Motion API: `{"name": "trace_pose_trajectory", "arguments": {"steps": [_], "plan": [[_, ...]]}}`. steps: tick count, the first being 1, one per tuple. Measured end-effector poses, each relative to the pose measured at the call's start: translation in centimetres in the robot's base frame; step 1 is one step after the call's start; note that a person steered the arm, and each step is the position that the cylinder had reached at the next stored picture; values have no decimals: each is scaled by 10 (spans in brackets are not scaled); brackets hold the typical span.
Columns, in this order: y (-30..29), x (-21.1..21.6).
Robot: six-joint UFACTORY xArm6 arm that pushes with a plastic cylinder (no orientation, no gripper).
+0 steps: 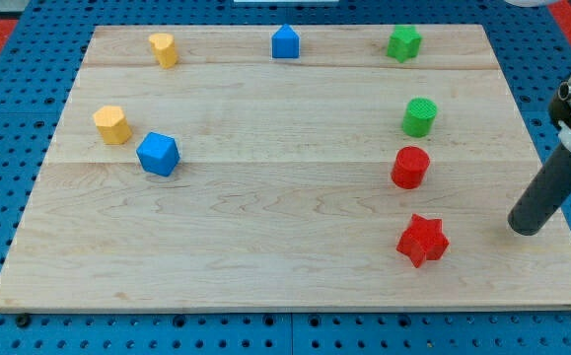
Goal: Push the red circle towards the center
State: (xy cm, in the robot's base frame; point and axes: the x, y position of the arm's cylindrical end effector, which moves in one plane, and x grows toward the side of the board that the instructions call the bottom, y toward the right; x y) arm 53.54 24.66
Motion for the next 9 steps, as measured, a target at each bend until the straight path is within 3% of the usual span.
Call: {"name": "trace_pose_trajectory", "arguments": {"steps": [2, 4, 9], "plan": [[-4, -2], [-24, -49], [-63, -50]]}}
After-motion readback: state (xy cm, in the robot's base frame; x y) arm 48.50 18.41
